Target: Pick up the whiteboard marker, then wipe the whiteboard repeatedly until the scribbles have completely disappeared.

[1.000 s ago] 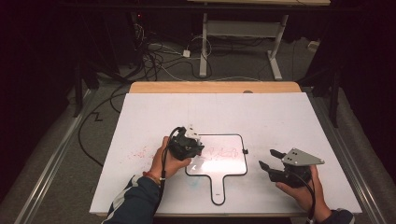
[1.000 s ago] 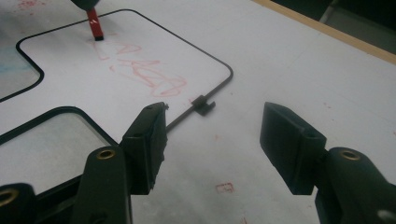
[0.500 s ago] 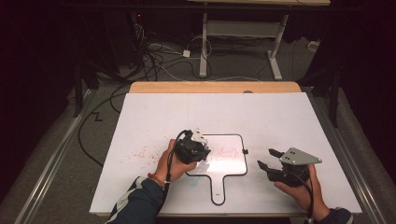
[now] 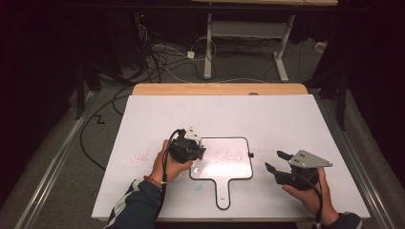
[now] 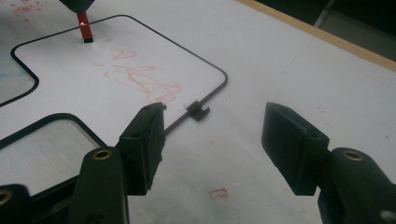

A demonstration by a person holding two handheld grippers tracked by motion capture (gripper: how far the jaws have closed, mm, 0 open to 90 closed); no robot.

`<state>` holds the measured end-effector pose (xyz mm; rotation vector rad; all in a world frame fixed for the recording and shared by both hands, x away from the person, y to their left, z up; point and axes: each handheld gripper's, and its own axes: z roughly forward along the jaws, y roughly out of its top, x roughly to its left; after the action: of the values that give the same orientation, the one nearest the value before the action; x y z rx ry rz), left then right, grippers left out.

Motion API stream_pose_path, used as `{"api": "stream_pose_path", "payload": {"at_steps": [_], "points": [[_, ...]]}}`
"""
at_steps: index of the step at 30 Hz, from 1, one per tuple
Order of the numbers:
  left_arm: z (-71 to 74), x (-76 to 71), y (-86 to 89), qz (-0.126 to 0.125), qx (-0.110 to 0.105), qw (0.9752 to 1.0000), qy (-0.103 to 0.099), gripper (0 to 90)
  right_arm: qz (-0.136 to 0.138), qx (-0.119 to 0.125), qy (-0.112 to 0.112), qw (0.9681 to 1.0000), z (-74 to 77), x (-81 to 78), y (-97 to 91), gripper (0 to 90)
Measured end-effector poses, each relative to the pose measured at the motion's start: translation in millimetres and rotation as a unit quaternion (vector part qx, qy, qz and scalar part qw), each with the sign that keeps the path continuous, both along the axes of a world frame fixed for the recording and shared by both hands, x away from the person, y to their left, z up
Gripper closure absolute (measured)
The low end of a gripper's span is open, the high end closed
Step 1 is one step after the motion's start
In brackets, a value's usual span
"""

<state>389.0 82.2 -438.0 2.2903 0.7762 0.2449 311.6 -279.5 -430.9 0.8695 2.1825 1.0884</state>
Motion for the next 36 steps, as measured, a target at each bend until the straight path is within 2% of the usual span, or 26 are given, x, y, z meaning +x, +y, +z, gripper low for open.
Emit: {"api": "stream_pose_path", "payload": {"at_steps": [5, 10, 12, 13, 20, 25, 29, 35, 36], "points": [[-2.0, -1.8, -5.2, -0.007, -0.008, 0.9999, -0.006, 78.7, 0.003, 0.001, -0.001, 1.0000, -0.8, 2.6, 1.2, 38.9], [-3.6, -9.7, -26.7, -0.032, -0.009, 0.9992, -0.023, 78.7, 0.005, 0.000, -0.001, 1.0000, -2.4, 2.5, 1.7, 37.1], [-3.9, -10.5, -30.1, -0.032, -0.011, 0.9991, -0.025, 78.7, 0.005, 0.002, -0.002, 1.0000, -2.1, 1.0, 1.4, 36.6], [-4.9, -12.1, -33.9, -0.029, -0.019, 0.9992, -0.021, 78.7, 0.007, 0.002, -0.004, 1.0000, -1.8, 0.6, 0.9, 36.1], [-7.0, -13.8, -53.1, -0.055, -0.024, 0.9975, -0.037, 78.7, 0.003, 0.001, -0.006, 1.0000, -1.9, -0.8, 1.8, 32.4], [-8.2, -12.3, -63.5, -0.060, -0.033, 0.9969, -0.039, 78.6, 0.002, -0.004, -0.006, 1.0000, -2.9, -1.6, 4.1, 32.3], [-9.1, -11.9, -79.8, -0.073, -0.037, 0.9956, -0.045, 78.7, 0.002, -0.004, -0.004, 1.0000, -3.6, -1.3, 3.7, 32.5], [-11.5, -9.9, -83.6, -0.074, -0.054, 0.9950, -0.040, 78.7, 0.004, -0.008, -0.004, 0.9999, -5.4, -3.3, 3.2, 32.5], [-13.1, -7.6, -84.3, -0.075, -0.069, 0.9943, -0.031, 78.7, 0.002, -0.007, -0.003, 1.0000, -5.9, -3.9, 2.8, 32.5]]}}
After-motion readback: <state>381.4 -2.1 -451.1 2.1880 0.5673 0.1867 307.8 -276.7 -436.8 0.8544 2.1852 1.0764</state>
